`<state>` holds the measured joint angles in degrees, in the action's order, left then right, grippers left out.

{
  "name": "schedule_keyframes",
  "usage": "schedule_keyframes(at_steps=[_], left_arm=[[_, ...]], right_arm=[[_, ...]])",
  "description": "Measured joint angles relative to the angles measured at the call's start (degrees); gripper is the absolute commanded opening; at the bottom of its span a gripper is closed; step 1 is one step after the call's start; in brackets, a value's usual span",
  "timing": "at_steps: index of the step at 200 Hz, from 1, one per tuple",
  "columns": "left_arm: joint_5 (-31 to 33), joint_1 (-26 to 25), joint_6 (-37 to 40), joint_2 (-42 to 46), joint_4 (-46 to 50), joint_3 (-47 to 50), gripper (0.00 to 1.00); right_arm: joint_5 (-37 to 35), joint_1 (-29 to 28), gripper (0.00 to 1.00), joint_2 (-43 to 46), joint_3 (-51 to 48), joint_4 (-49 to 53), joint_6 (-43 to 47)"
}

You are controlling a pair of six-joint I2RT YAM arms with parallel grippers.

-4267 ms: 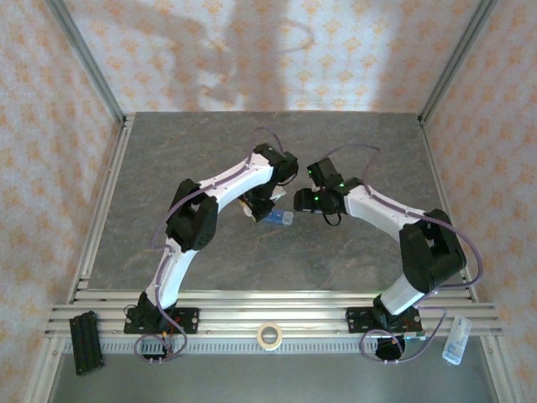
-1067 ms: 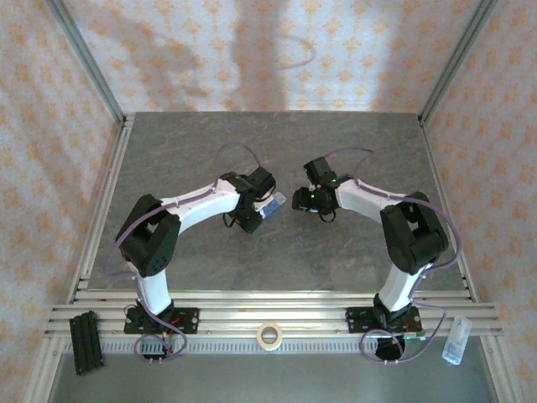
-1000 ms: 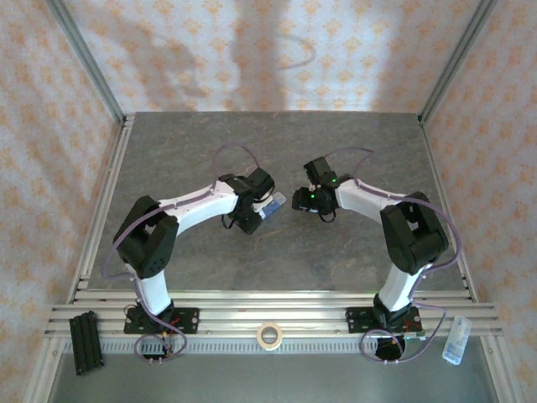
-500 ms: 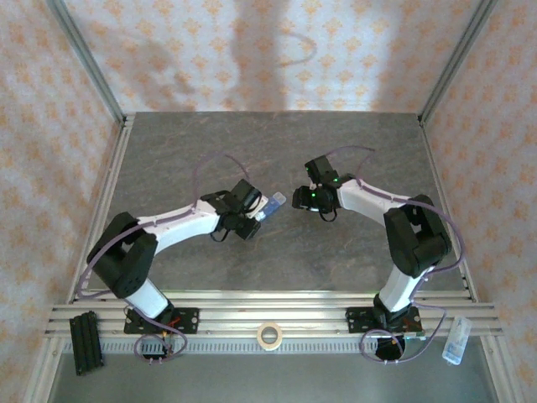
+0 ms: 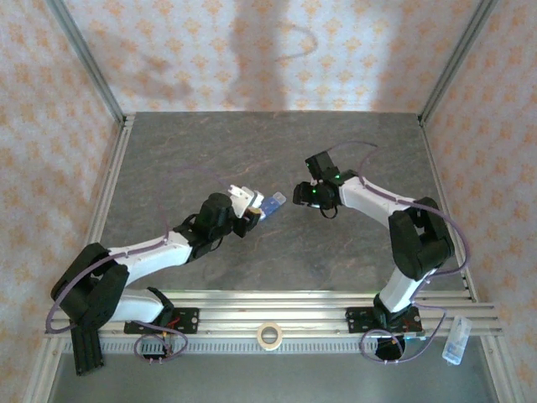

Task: Sort the pills into containers

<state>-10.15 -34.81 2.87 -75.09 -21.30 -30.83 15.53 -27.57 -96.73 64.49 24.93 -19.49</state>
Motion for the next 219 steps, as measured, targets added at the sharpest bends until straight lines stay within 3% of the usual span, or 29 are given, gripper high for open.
schedule_keyframes(at_steps=[63,140,219], left_arm=[[-3.80,0.00,0.09,1.07,-17.92,-2.67,0.00],[-9.66,0.00,0.28,-5.57,-40.17,-6.97,0.00],[-14.71,0.00,-0.48,-8.55,-44.57,-6.97,0.00]], right_arm=[[-4.20,2.08,0.63,1.95,8.61,6.23,0.15],[-5.79,13.44,0.71,1.40,13.97,12.31,-2.89],[-5.27,15.23,0.73,-11.15,17.42,16.96,-2.05]])
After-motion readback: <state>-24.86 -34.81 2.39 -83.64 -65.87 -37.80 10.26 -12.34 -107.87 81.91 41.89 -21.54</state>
